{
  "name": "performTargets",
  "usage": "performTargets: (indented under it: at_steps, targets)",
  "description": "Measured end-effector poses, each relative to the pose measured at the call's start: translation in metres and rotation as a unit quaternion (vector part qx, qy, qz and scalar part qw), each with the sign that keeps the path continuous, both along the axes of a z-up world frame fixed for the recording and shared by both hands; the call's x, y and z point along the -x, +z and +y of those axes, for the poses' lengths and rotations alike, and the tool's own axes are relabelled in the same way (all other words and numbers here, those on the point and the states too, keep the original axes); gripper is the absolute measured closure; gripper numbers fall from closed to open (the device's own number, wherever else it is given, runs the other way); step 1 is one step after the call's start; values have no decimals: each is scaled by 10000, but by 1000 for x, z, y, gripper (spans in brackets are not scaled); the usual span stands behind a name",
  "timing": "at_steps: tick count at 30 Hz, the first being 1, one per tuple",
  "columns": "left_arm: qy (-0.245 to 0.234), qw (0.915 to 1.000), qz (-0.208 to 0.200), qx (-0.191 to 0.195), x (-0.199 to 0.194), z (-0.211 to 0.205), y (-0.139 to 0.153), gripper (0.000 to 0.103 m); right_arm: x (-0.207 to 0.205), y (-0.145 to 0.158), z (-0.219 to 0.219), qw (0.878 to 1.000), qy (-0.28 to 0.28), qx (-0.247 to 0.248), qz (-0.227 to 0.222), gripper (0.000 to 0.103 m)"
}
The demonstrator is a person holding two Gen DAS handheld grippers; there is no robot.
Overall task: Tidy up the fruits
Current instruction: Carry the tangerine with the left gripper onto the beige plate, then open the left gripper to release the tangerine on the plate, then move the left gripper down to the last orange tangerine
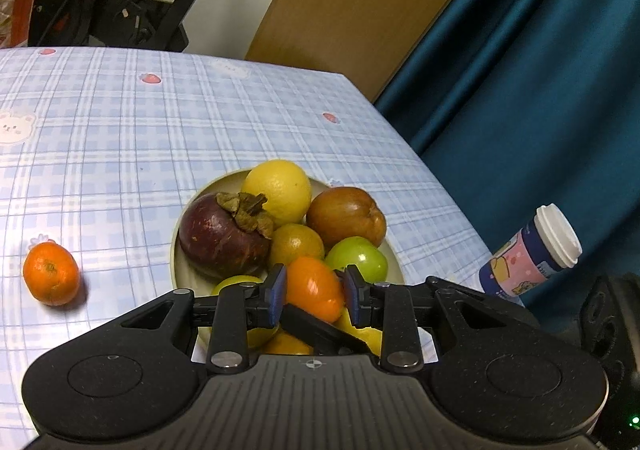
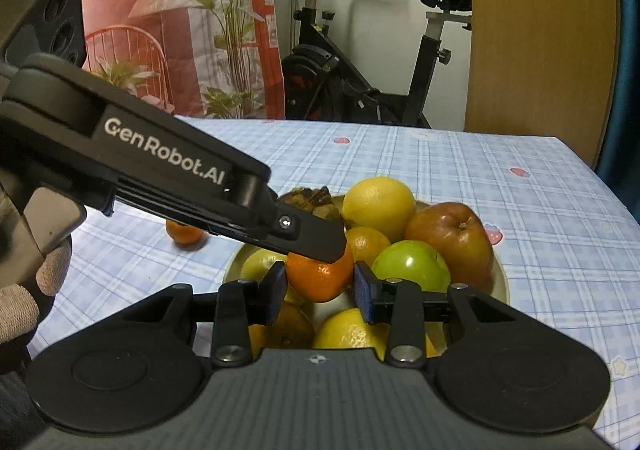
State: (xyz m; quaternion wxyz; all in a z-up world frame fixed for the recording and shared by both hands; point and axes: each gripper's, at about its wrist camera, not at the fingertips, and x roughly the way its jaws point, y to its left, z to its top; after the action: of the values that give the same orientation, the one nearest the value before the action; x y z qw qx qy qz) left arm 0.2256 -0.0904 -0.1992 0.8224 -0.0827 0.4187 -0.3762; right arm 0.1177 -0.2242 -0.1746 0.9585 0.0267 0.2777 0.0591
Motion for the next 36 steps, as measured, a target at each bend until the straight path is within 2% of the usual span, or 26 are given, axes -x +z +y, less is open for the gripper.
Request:
performTargets:
  at_steps: [6,9,11,14,19,22,25,30,36]
  targets:
    - [160,9998,-38,121,-4,12,7,61,0,1,3,9999,-23,99,-101,61]
    - [318,9993,-93,194,-7,29,15,60,3,4,2,9995,2,107,-295,62]
    - [475,9984,-125,262,-11,43,21,50,5,6,4,9992,15,128,-391,62]
    - [698,9968,-226,302,-18,67,32,49,4,7,7,9990,91,78,-430,61]
    - [998,9932,-606,29,-24,105,48,48,-4,10,17,9984,336,-25,-459,61]
    - [1166,9914,-579,-140,-30,129,44,48,-12,12,26,9975,515,-68,-479,61]
    - [1310,9901,-461,-197,-34,145,36,48,-26,9,37,9967,731,-156,-305,61]
    - [1391,9888,-389,-374,-39,150,26,48,-49,2,69,9930,1182,22,29,59]
    - [1424,9877,-318,-562,-38,149,15,48,-71,-5,89,9902,1357,173,293,58]
